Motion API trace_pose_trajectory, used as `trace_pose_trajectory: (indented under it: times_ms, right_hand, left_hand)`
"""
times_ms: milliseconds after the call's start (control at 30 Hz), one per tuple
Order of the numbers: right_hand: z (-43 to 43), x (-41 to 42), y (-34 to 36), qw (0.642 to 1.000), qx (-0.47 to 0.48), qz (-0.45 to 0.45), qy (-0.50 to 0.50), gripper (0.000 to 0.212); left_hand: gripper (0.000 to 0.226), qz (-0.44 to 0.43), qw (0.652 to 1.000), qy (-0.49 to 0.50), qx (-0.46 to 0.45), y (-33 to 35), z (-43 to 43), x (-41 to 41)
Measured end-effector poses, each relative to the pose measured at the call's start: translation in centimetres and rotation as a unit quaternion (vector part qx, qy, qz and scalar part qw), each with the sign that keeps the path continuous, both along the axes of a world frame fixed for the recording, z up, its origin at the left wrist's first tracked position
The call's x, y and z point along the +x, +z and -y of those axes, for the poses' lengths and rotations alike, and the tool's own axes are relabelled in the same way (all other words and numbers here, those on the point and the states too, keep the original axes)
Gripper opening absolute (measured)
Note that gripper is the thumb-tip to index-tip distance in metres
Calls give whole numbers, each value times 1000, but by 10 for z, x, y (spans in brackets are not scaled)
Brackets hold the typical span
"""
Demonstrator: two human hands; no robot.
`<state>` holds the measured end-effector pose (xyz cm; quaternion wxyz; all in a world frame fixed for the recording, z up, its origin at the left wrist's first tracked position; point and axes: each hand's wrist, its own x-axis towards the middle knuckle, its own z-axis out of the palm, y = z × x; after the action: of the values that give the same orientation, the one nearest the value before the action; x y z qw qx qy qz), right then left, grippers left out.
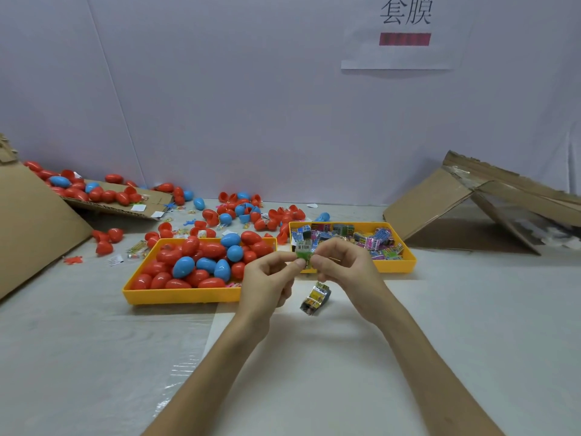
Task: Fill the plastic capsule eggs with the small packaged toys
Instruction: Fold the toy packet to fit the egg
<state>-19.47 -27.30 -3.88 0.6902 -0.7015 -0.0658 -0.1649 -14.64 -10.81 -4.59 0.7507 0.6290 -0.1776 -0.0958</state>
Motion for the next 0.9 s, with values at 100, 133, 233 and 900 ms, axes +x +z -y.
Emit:
trace_pose_trajectory:
  times_ms: [100, 133, 233, 900]
  right_hand:
    - [-1, 1, 0, 1000, 1, 4, -17, 8]
    - [-1, 1, 0, 1000, 1, 4, -22, 8]
    - [0, 1, -1, 1000, -2, 3, -24, 5]
    - [3, -1, 1, 999, 14, -3, -44, 12]
  left_hand:
    - [7, 19, 1000, -10, 14, 0, 1, -1]
    - [7, 26, 999, -11, 21, 0, 1, -2]
    - [5, 40, 999, -11, 32, 0, 2, -2]
    - [7, 200, 965, 94, 140, -8, 4, 0]
